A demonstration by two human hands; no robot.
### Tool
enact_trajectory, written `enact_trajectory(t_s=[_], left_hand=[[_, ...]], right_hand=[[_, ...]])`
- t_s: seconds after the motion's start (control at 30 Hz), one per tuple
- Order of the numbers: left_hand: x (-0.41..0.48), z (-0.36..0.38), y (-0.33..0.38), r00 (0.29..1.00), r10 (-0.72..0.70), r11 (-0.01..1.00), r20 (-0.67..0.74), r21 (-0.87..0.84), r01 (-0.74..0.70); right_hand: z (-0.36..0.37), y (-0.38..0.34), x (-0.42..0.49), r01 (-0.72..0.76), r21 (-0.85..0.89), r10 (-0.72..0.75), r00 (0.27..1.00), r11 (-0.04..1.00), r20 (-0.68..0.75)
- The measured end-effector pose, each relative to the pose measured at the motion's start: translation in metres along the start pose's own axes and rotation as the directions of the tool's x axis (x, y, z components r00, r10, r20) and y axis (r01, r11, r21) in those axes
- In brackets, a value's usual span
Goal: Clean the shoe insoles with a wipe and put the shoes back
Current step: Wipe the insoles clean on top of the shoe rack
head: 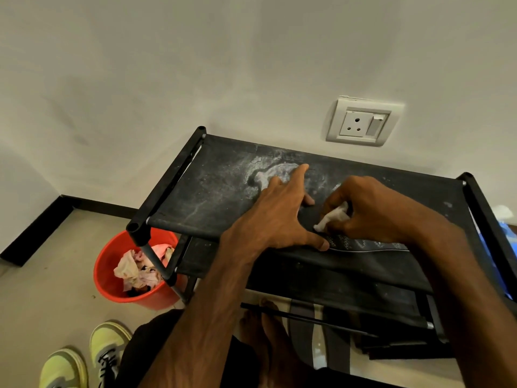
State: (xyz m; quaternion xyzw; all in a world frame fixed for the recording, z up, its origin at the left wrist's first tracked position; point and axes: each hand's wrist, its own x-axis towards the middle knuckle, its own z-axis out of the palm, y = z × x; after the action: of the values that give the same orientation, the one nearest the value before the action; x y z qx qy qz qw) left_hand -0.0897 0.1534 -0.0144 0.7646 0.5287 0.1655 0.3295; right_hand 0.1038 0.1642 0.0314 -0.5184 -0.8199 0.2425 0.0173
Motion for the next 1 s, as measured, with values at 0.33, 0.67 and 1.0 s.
enact_trajectory(t_s=[0.33, 0.67, 1.0], left_hand=[[0.0, -0.001, 0.002, 0.998, -0.057, 0.998, 0.031, 0.014, 0.056], [0.0, 0.002, 0.0, 1.0, -0.01, 1.0, -0.014, -0.017, 0.01], [-0.001, 0.001, 0.0, 1.0, -0.018, 0.999, -0.005, -0.03, 0.017]], right_hand=[[0.013, -0.004, 0.013, -0.096, -0.067, 0.075, 0.96, 0.993, -0.269], [-0.003, 0.0, -0.007, 0.012, -0.01, -0.011, 1.0, 1.0, 0.024], [0.016, 0.002, 0.016, -0.222, -0.066, 0.18, 0.903, 0.973, -0.39]])
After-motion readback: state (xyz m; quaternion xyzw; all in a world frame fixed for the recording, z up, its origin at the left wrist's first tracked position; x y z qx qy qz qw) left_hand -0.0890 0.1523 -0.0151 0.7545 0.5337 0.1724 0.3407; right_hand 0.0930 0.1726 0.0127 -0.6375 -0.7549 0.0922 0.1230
